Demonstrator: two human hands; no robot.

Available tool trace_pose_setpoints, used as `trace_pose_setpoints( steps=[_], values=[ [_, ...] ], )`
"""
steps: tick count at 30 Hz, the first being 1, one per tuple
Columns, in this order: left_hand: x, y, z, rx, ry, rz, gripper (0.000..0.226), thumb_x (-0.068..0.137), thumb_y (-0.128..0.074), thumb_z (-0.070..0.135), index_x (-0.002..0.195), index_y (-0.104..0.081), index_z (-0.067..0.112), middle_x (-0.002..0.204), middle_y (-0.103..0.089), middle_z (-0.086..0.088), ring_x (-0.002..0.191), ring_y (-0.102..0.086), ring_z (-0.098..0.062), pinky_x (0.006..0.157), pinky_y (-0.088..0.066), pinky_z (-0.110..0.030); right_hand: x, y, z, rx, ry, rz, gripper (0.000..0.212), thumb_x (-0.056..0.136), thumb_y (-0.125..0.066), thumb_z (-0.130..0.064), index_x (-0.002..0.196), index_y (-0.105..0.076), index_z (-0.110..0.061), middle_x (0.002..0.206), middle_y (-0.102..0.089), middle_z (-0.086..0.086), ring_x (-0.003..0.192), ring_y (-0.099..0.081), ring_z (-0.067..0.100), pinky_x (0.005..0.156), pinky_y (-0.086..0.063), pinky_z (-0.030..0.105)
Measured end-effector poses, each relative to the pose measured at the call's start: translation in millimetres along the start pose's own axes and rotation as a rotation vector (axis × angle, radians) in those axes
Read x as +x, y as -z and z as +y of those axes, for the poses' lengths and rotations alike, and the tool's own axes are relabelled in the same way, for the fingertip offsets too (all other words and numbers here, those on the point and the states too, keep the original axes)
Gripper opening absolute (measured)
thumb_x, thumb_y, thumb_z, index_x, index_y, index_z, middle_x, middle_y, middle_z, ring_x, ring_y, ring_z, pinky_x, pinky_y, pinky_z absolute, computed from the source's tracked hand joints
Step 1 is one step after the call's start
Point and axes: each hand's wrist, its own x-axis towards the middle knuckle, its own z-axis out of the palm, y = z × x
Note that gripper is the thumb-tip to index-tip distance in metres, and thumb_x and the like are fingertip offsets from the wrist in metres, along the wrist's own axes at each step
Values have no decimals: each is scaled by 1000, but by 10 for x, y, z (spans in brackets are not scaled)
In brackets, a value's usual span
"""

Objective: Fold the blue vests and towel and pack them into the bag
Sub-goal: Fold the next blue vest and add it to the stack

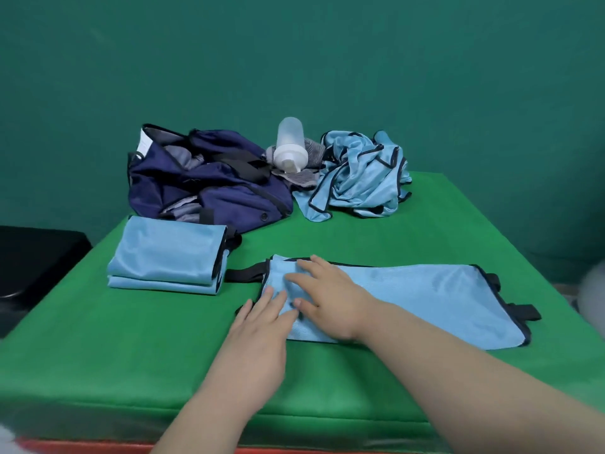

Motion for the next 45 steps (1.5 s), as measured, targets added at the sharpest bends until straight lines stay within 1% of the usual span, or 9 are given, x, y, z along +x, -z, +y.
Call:
trace_pose_setpoints(
  steps=[4, 8, 15, 18, 21, 24, 28, 32, 45],
  values=[
    [97, 120, -159, -145, -7, 43, 49, 100, -41, 11, 146, -44, 27, 165, -17, 4, 153, -4, -15, 117, 5, -25, 201, -66, -1, -29, -39, -56, 56, 104, -32, -48, 157, -20, -33, 167, -7, -1, 154, 1, 20, 124, -5, 48],
    [121, 213, -288, -108, 60, -3, 49, 99, -37, 16, 144, -41, 34, 165, -9, 13, 153, 5, -14, 124, -2, -46, 216, -146, 131, -31, -166, -34, 62, 103, -25, -56, 159, -6, -36, 168, 5, -5, 153, 8, 14, 124, 3, 42],
    [38, 398, -408, -135, 123, -87, 76, 88, -37, 8, 154, -19, 38, 167, -1, 3, 153, 7, -18, 124, -2, -37, 249, -196, 145, -66, -198, -47, 66, 101, -18, -59, 159, 3, -36, 167, 11, -7, 152, 13, 12, 124, 5, 41],
    [-74, 440, -322, -185, 164, 43, 65, 86, -37, 18, 148, -34, 37, 157, -26, 1, 147, -20, -24, 118, -26, -40, 250, -179, 136, -73, -205, -72, 68, 98, -13, -62, 159, 5, -36, 167, 12, -6, 152, 15, 12, 124, 5, 41],
    [-232, 405, -180, -203, 231, 229, 41, 83, -38, 41, 119, -56, 39, 100, -49, 9, 96, -51, -16, 76, -50, -34, 267, -105, 90, -121, -213, -129, 66, 101, -17, -59, 158, 6, -35, 167, 13, -3, 153, 16, 17, 123, 3, 49],
    [-290, 326, -15, -148, 236, 231, 35, 76, -42, 53, 94, -67, 37, 72, -48, 8, 64, -53, -17, 46, -45, -32, 338, 71, 51, -135, -153, -70, 60, 102, -35, -53, 156, -15, -34, 167, 3, -1, 154, 9, 20, 123, -3, 53],
    [-216, 171, 32, -60, 264, 224, 34, 75, -53, 53, 95, -73, 34, 70, -48, 2, 62, -50, -22, 47, -41, -37, 496, 299, -40, 130, -3, -138, 25, 95, -58, -21, 119, -56, -30, 159, -30, 2, 151, -18, 18, 121, -20, 37],
    [-133, 114, 0, -75, 292, 193, 26, 60, -86, 48, 72, -72, 30, 67, -46, 2, 59, -49, -22, 46, -39, -36, 614, 288, -95, 39, 25, -125, 19, 91, -58, -18, 106, -61, -28, 122, -55, -5, 116, -50, 19, 102, -40, 40],
    [114, 77, -150, -202, 354, 230, 18, 64, -80, 22, 66, -62, 25, 69, -52, 8, 55, -52, -21, 48, -47, -36, 716, 567, -93, 281, -154, -51, 24, 87, -60, -8, 90, -70, -30, 100, -65, -1, 78, -66, 18, 72, -57, 32]
  ],
)
